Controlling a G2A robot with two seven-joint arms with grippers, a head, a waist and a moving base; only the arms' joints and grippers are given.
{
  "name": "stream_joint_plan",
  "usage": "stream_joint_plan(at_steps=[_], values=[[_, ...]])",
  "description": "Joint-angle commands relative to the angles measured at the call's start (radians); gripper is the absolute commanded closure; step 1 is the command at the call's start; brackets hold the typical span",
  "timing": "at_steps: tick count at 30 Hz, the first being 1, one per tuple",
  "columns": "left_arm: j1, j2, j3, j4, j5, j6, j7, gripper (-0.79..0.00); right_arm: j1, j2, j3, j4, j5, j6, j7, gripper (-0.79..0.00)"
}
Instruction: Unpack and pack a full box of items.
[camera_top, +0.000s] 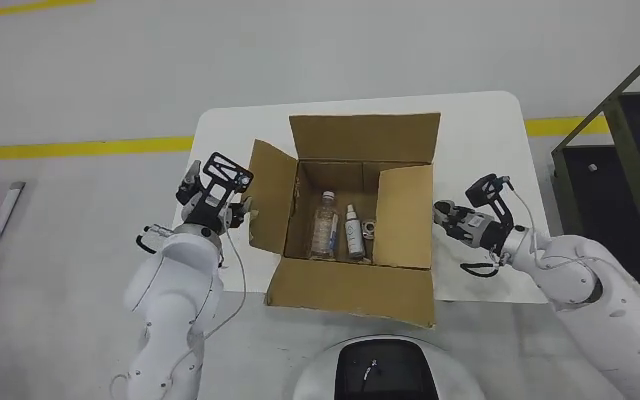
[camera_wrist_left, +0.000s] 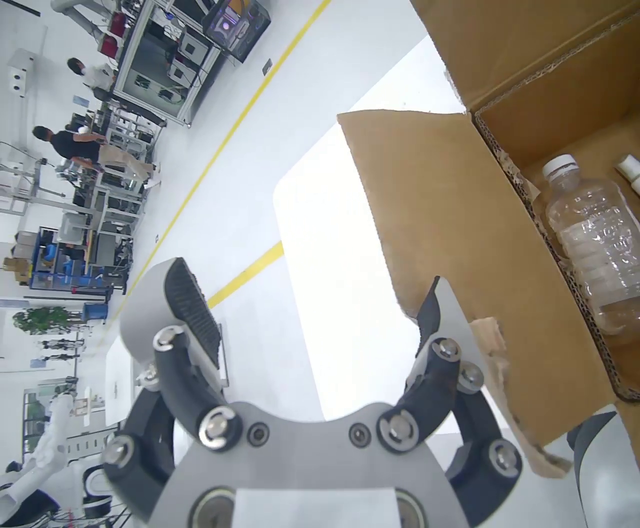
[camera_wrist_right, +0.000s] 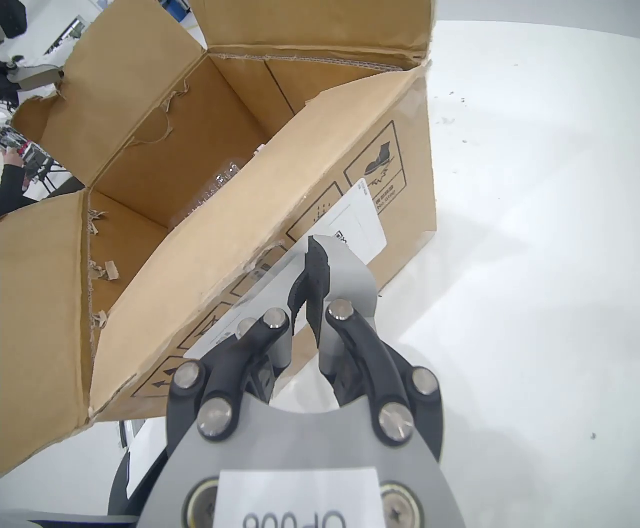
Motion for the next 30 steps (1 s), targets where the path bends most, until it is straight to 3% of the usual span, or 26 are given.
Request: stream_joint_plan(at_steps=[1,13,20,26,30], values=[[-0.004,-0.002,0.007,-0.007,-0.028,0.008,-0.003,-0.785,0.025,-0.003,-0.020,0.017,-0.005,-0.008,0.001,0.000],[-0.051,-0.017,0.103,-0.027,-0.178,0.016,0.044,-0.785,0.100,-0.020,-0.107,0.050,-0.036,-0.019,0.004,0.000],[-0.082,-0.042,0.198,0.045,-0.514,0.084,0.110,-0.785,0.047,-0.010,-0.047,0.022,-0.018,-0.014,-0.003,0.000],[-0.106,-0.058,0.258,0.154,-0.757,0.129,0.103,-0.785,-0.037,0.010,0.051,-0.019,-0.016,-0.028,0.011,0.000],[-0.102,-0.064,0.274,0.222,-0.837,0.176,0.128,-0.785,-0.094,0.017,0.102,-0.063,0.003,-0.014,0.015,0.000]])
